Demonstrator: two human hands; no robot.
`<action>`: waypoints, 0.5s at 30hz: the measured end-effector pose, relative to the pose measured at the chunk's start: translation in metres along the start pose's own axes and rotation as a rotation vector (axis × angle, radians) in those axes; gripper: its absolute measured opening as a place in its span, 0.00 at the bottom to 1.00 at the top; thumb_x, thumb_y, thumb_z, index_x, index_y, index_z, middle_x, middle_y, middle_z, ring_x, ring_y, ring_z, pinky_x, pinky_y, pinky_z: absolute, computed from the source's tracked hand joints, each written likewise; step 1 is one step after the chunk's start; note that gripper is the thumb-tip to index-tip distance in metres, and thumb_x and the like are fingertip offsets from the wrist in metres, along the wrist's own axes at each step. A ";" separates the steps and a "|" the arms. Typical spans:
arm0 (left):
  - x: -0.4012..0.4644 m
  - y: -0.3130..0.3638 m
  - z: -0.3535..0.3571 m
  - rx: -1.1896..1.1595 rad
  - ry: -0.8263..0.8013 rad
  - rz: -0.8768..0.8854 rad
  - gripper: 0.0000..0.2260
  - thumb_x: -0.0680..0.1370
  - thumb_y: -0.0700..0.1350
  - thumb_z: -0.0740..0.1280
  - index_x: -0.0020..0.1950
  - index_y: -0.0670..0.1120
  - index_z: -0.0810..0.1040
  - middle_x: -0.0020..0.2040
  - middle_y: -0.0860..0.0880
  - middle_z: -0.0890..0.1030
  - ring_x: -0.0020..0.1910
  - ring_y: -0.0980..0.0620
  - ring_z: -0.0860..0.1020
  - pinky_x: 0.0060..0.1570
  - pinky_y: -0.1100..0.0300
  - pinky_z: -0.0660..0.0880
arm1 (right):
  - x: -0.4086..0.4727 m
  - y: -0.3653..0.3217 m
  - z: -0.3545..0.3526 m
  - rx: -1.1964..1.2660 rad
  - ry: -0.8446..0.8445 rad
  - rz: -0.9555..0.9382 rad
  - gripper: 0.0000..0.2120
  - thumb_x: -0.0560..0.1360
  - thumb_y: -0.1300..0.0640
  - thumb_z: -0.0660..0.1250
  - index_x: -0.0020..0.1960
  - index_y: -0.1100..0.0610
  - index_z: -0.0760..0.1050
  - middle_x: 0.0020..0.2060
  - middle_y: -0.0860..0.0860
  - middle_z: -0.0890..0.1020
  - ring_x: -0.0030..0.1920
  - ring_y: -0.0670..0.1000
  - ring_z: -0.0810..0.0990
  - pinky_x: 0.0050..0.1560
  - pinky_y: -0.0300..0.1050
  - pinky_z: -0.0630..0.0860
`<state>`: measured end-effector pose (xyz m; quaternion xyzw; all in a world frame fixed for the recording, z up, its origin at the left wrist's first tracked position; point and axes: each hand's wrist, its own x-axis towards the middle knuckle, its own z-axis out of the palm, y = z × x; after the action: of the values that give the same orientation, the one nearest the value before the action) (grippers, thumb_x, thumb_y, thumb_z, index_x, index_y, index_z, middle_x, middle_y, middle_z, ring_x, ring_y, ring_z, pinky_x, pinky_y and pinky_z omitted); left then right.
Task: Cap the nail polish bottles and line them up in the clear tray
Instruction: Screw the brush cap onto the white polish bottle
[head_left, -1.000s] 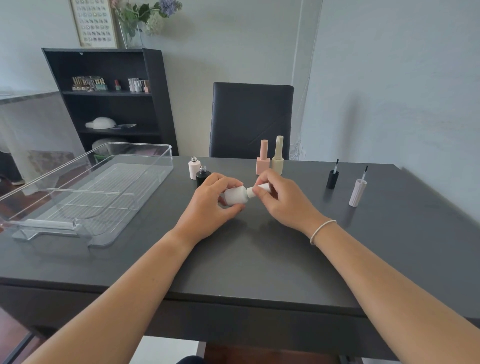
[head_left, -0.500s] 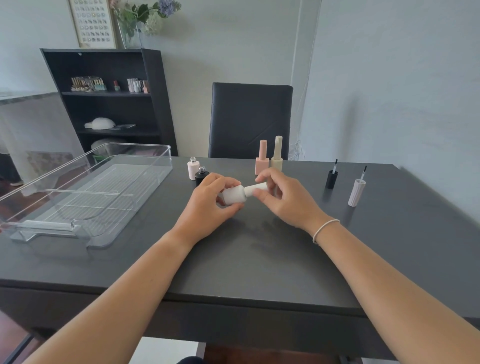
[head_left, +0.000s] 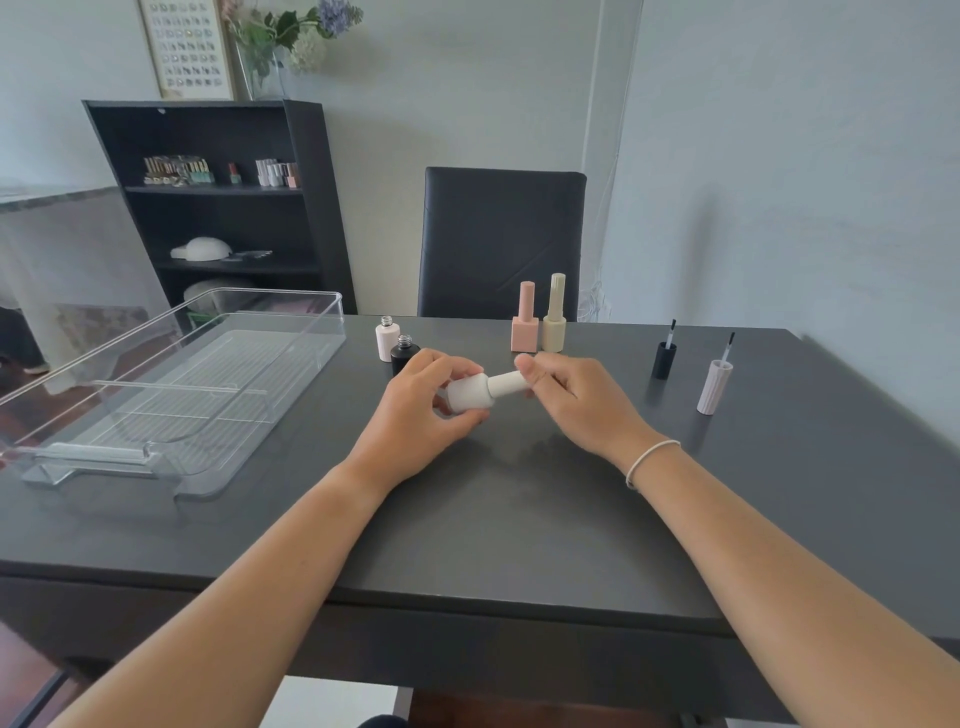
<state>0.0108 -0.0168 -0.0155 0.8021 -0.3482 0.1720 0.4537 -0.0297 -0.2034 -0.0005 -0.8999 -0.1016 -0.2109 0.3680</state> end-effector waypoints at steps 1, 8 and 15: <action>0.000 0.000 0.000 -0.002 0.003 -0.003 0.15 0.68 0.39 0.74 0.52 0.49 0.77 0.49 0.49 0.75 0.47 0.58 0.74 0.43 0.72 0.71 | -0.001 0.001 0.000 0.017 -0.014 -0.023 0.15 0.76 0.45 0.59 0.45 0.57 0.73 0.30 0.48 0.71 0.29 0.44 0.68 0.35 0.41 0.67; 0.001 0.001 0.001 -0.001 -0.009 0.010 0.15 0.68 0.39 0.74 0.52 0.48 0.78 0.48 0.49 0.74 0.47 0.60 0.73 0.42 0.72 0.72 | 0.000 0.001 -0.002 -0.011 -0.006 -0.004 0.25 0.75 0.40 0.56 0.41 0.61 0.74 0.29 0.55 0.75 0.30 0.52 0.70 0.35 0.49 0.69; -0.001 -0.002 0.000 -0.006 -0.009 -0.009 0.15 0.68 0.39 0.74 0.52 0.48 0.78 0.48 0.50 0.74 0.47 0.62 0.73 0.42 0.72 0.72 | 0.002 0.006 0.003 0.009 -0.019 -0.079 0.02 0.75 0.55 0.64 0.45 0.53 0.72 0.32 0.44 0.71 0.32 0.41 0.70 0.34 0.29 0.66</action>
<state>0.0114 -0.0158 -0.0167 0.8031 -0.3469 0.1652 0.4553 -0.0252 -0.2057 -0.0048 -0.8956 -0.1416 -0.2161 0.3622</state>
